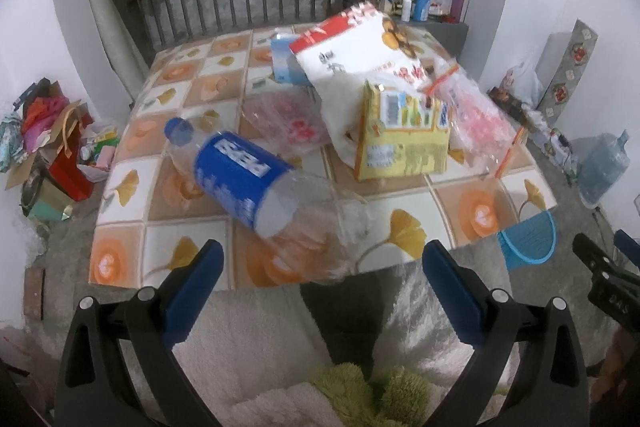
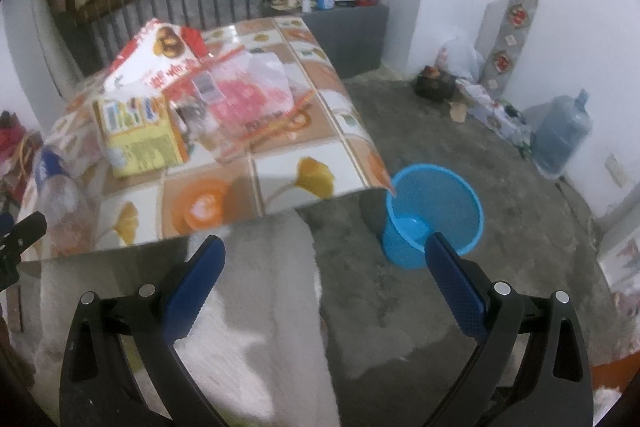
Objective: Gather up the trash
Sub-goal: 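Grasp the clear Pepsi bottle around its blue label with the right tool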
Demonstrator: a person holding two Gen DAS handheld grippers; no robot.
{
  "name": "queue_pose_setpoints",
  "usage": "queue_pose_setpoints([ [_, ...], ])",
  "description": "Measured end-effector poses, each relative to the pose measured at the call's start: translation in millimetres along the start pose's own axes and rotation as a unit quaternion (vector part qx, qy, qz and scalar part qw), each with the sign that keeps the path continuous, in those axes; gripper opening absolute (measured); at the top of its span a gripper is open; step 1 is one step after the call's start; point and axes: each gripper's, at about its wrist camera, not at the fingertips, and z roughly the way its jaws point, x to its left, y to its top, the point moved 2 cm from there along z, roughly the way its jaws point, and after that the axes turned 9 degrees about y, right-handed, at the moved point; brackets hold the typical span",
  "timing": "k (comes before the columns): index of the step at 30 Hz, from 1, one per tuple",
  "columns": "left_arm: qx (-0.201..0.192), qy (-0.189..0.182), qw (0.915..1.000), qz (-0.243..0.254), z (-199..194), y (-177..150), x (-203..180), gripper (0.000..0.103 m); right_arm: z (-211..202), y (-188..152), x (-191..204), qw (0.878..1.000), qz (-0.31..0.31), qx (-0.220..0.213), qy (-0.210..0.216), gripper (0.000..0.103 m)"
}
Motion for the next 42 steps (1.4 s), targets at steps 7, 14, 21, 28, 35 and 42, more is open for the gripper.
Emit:
queue_pose_setpoints([
  [7, -0.039, -0.020, 0.9982, -0.042, -1, 14, 49, 0.098, 1, 29, 29, 0.996, -0.036, -0.041, 0.074, 0.095],
  [14, -0.067, -0.081, 0.9913, -0.079, 13, 11, 98, 0.098, 6, 54, 80, 0.981, -0.081, -0.069, 0.161, 0.095],
  [21, -0.059, -0.060, 0.9893, -0.120, 35, 3, 138, 0.098, 36, 80, 188, 0.931, -0.181, 0.026, 0.315, 0.095],
  [28, -0.035, -0.051, 0.9806, -0.186, 55, -11, 182, 0.098, 79, 75, 289, 0.885, -0.316, 0.093, 0.328, 0.094],
  [35, -0.033, -0.064, 0.9749, -0.210, 67, -15, 201, 0.097, 122, 56, 320, 0.866, -0.371, 0.173, 0.289, 0.068],
  [42, -0.053, -0.088, 0.9681, -0.229, 60, -1, 214, 0.098, 108, 52, 301, 0.868, -0.339, 0.172, 0.320, 0.057],
])
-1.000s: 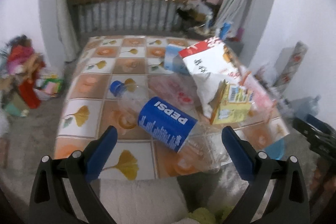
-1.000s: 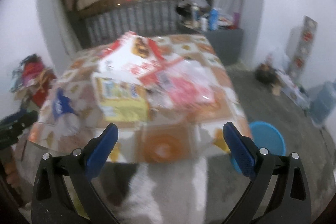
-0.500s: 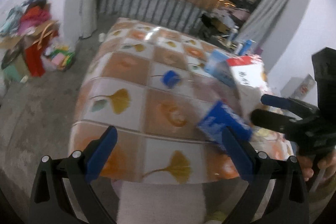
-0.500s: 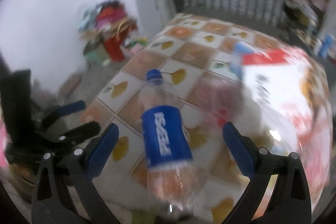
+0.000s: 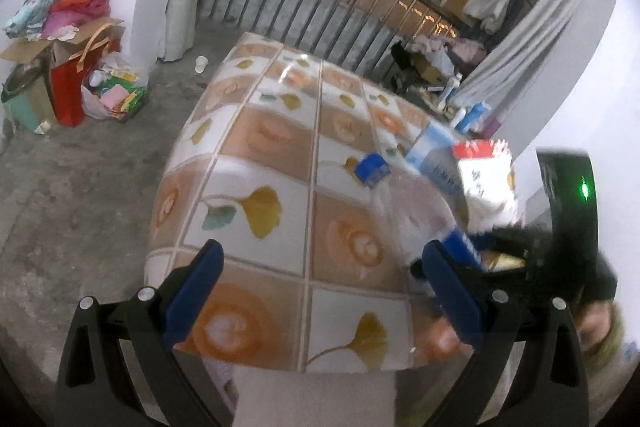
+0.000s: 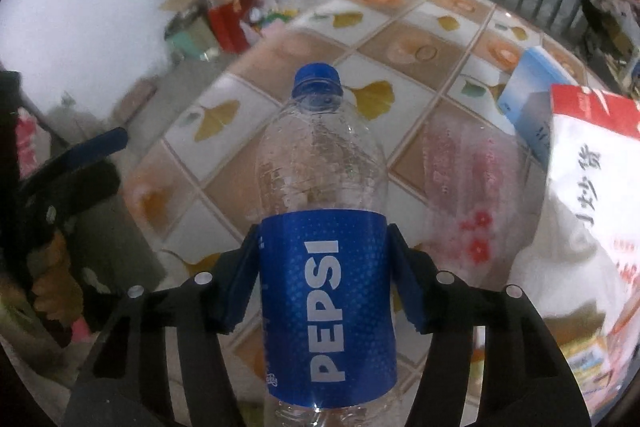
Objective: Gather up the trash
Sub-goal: 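Grasp the clear Pepsi bottle around its blue label with the right tool, then grasp the red-and-white snack bag with the left tool while the right tool holds the bottle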
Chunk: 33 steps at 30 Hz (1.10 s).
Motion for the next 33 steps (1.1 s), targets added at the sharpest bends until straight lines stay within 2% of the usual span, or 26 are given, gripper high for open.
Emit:
queue_pose_setpoints([
  [5, -0.036, -0.010, 0.9991, 0.020, -14, 23, -17, 0.097, -43, -22, -1, 0.997, 0.032, -0.060, 0.032, 0.057],
  [8, -0.059, -0.038, 0.9962, 0.052, -20, 42, -44, 0.097, -72, -41, -6, 0.993, 0.058, -0.096, 0.036, 0.057],
  [12, -0.071, -0.114, 0.9867, 0.092, -16, 74, -96, 0.097, -118, -78, -25, 0.983, 0.104, -0.150, 0.021, 0.057],
  [14, -0.069, -0.159, 0.9784, 0.113, -9, 91, -127, 0.089, -140, -94, -37, 0.976, 0.128, -0.175, 0.009, 0.057],
  [17, -0.039, -0.219, 0.9621, 0.157, 13, 116, -182, 0.083, -166, -116, -59, 0.965, 0.160, -0.205, -0.021, 0.057],
  [20, -0.001, -0.240, 0.9465, 0.216, 43, 128, -241, 0.080, -186, -133, -83, 0.952, 0.194, -0.231, -0.043, 0.057],
  [23, 0.036, -0.230, 0.9341, 0.271, 78, 130, -290, 0.075, -196, -147, -101, 0.941, 0.224, -0.249, -0.050, 0.057],
  [25, 0.077, -0.217, 0.9296, 0.288, 109, 131, -314, 0.072, -197, -154, -113, 0.935, 0.240, -0.255, -0.054, 0.057],
  [27, 0.113, -0.203, 0.9296, 0.286, 135, 130, -325, 0.068, -192, -157, -122, 0.931, 0.254, -0.258, -0.053, 0.057],
  [30, 0.173, -0.190, 0.9279, 0.271, 175, 131, -331, 0.064, -190, -163, -133, 0.927, 0.269, -0.257, -0.049, 0.057],
  [33, 0.210, -0.191, 0.9235, 0.258, 196, 130, -326, 0.062, -184, -171, -140, 0.925, 0.280, -0.253, -0.043, 0.057],
])
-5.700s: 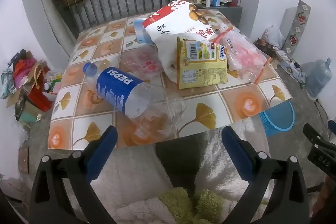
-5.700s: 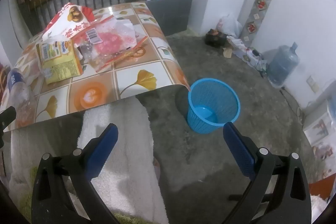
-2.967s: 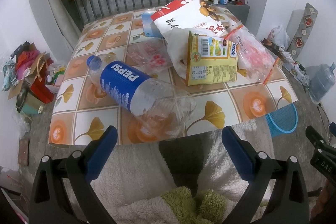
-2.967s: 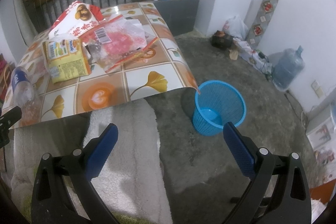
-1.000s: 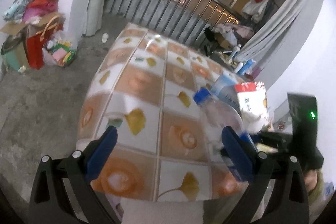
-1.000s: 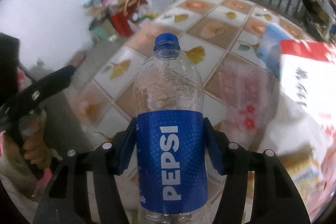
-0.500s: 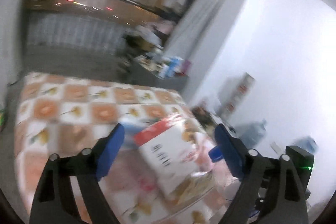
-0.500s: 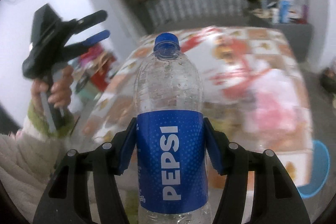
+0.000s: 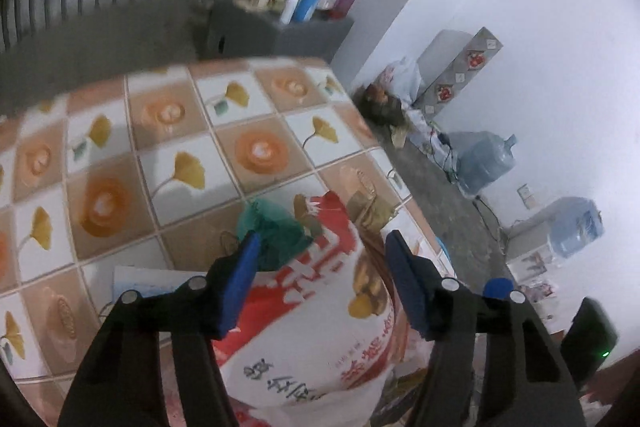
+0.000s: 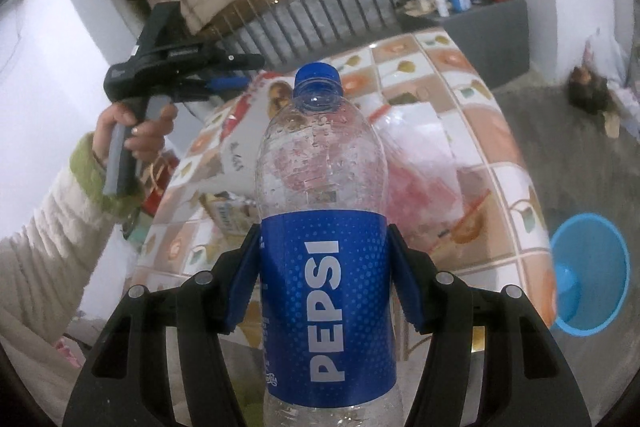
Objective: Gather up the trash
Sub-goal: 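Grasp the red-and-white snack bag with the left tool while the right tool holds the bottle, then carry bag and bottle over the blue wastebasket and open both tools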
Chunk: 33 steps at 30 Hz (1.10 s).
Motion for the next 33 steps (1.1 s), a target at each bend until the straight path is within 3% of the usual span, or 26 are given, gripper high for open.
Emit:
queue_pose_setpoints([
  [3, 0.019, -0.016, 0.9996, -0.010, 7, 2, 5, 0.051, -1, -3, -8, 1.000, 0.011, 0.003, 0.002, 0.057],
  [5, 0.025, -0.027, 0.9993, -0.007, 5, 3, 3, 0.034, 0, -4, -13, 1.000, 0.017, 0.002, 0.003, 0.057],
  [13, 0.024, -0.060, 0.9979, 0.007, -8, 3, -6, 0.009, 0, -7, -31, 0.999, 0.034, -0.004, 0.003, 0.057],
  [23, -0.046, -0.046, 0.9977, 0.019, -54, 12, -20, 0.004, -22, -6, -33, 0.999, 0.037, -0.031, -0.011, 0.057],
  [31, -0.107, -0.034, 0.9929, 0.039, -96, 20, -42, 0.003, -38, -6, -43, 0.997, 0.051, -0.053, -0.017, 0.057],
  [33, -0.119, -0.034, 0.9913, 0.043, -106, 22, -50, 0.002, -44, -5, -45, 0.996, 0.038, -0.076, -0.028, 0.057],
])
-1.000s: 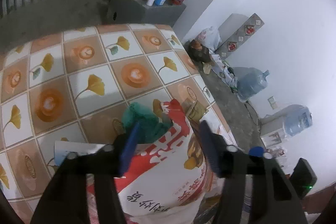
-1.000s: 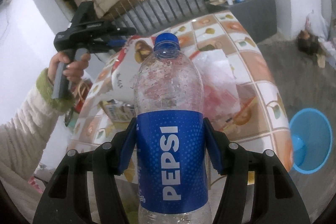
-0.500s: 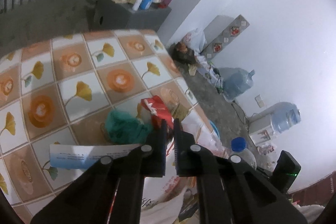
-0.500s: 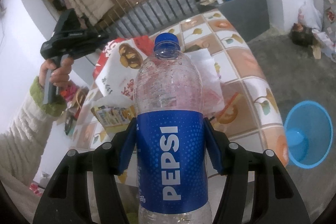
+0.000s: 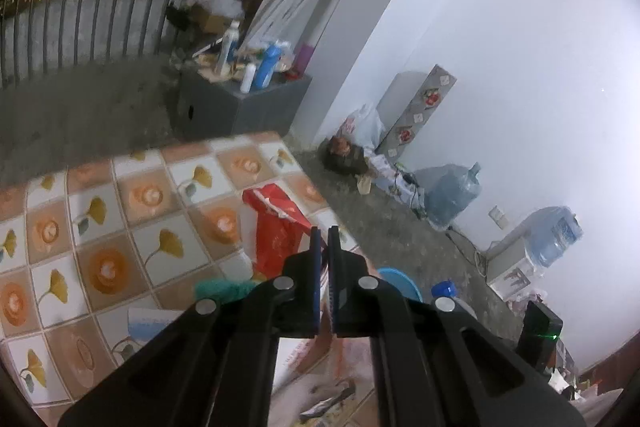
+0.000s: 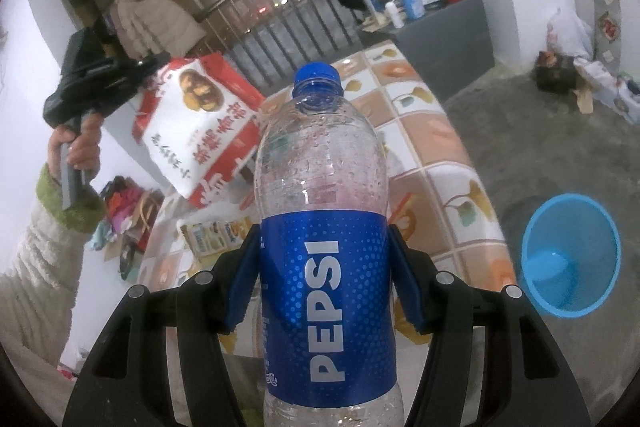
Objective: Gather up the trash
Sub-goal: 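Carry bag and bottle over the blue wastebasket and open both tools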
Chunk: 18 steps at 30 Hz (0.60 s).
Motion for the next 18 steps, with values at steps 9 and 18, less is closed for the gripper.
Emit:
queue_pose_setpoints([
  [9, -0.048, -0.030, 0.9980, 0.028, -26, 22, -72, 0.001, -49, 0, -25, 0.997, 0.025, -0.064, -0.030, 0.057],
  [18, -0.015, -0.117, 0.9886, 0.094, 20, 12, -207, 0.001, -125, -21, -103, 0.977, 0.123, -0.143, -0.103, 0.057],
])
